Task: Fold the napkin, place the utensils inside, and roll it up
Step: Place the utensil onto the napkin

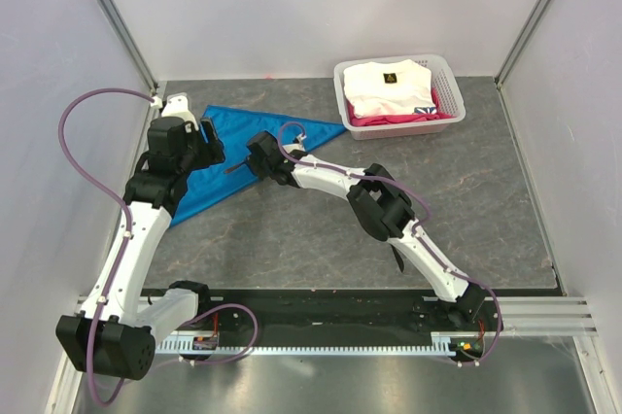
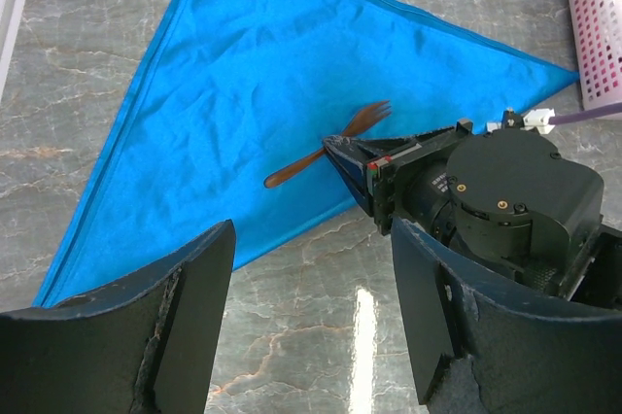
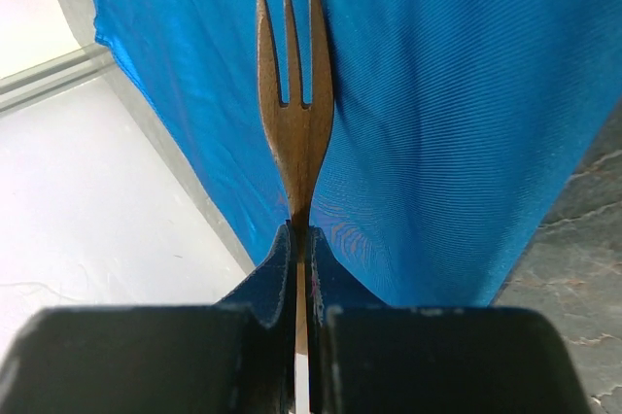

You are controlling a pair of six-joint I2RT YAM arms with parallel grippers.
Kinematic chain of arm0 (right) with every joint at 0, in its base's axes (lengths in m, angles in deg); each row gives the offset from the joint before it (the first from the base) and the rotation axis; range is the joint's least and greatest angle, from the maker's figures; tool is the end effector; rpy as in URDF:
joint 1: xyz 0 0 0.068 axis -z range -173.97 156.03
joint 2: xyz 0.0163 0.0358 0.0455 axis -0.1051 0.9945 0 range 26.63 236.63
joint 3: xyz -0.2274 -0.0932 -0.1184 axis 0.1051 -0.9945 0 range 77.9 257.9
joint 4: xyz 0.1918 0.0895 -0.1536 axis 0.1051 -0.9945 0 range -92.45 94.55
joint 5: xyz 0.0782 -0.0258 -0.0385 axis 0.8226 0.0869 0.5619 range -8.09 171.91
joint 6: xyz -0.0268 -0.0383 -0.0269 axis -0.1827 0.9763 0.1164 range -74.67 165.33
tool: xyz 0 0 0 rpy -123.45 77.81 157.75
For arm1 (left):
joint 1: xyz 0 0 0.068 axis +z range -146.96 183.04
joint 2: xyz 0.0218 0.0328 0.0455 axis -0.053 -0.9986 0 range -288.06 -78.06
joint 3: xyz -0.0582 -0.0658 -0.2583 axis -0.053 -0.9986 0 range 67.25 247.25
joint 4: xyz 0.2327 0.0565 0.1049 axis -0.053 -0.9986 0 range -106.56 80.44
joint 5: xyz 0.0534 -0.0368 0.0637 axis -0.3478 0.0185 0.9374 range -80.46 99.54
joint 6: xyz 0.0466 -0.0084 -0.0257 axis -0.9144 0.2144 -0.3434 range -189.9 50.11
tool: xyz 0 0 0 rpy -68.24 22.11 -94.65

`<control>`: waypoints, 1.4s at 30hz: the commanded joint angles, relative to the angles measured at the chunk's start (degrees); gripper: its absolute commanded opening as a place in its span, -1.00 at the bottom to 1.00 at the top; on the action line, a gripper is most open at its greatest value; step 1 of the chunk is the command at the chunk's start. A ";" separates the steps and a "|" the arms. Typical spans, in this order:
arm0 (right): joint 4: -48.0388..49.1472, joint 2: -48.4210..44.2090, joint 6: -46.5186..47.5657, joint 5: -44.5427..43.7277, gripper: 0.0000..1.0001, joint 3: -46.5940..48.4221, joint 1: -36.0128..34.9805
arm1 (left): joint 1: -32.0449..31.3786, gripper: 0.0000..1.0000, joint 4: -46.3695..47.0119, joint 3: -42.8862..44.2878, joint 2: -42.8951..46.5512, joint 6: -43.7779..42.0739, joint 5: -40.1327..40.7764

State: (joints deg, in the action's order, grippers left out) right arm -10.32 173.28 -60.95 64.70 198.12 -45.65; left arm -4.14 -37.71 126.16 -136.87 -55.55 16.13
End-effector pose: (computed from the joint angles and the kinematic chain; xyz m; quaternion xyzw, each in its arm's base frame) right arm 0.3602 0.4390 0.1321 0.4679 0.7721 0.3742 0.2118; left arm 0.2234 -0.0241 0.3484 -0.0830 0.8524 -0.0475 0.5141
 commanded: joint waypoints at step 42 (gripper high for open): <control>1.81 -50.20 56.16 3.95 0.19 -49.62 10.02 | 0.15 0.63 4.06 -0.82 0.54 -1.25 -11.15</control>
State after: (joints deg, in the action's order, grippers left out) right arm -3.24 133.99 -18.35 67.30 159.56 -38.57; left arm -4.14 -36.37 125.84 -136.87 -55.61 9.26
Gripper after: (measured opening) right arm 0.586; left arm 0.810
